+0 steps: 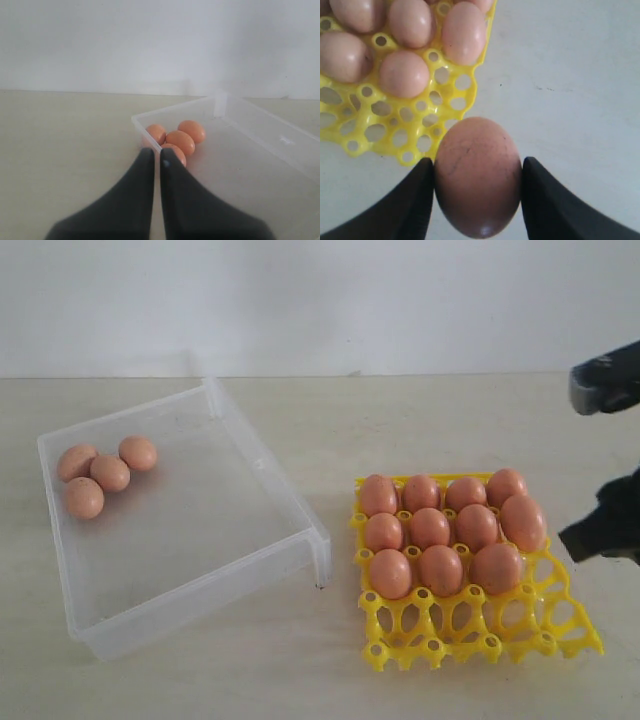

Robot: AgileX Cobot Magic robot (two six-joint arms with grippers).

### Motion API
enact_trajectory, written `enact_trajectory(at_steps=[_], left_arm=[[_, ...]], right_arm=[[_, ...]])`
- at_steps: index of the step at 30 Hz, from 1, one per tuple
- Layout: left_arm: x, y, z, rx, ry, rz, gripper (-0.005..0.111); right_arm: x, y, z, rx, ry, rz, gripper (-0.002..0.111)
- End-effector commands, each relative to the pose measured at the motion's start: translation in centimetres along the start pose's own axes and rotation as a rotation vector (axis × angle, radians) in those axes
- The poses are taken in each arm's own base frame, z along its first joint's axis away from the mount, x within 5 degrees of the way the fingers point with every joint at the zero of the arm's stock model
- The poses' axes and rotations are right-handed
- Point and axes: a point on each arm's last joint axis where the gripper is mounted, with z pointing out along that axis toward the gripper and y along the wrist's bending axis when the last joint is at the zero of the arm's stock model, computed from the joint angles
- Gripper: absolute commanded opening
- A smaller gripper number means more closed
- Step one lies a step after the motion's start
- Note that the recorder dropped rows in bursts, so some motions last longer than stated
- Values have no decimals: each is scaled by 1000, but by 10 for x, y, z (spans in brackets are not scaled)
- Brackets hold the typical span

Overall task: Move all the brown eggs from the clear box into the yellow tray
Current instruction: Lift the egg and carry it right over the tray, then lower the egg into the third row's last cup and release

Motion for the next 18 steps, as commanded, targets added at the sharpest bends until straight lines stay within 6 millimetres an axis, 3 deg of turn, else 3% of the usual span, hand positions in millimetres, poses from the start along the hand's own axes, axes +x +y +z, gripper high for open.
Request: enact_trajectory(at_steps=[1,3,6,10,18], left_arm=[[0,0,0,-2,-5,-1,4],[0,0,0,-2,-5,-1,4],[0,0,0,-2,-5,-1,4],[0,0,0,-2,-5,-1,4],[0,0,0,-2,-5,-1,4]], right_arm=[[-43,6,5,-31,149,-138,0],[-54,8,8,-44,279,-191,0],[-81,16,19,-109,278,-247,0],[-94,23,33,-229,299,-230,0],[-91,-20,53,-233,350,-53,0]])
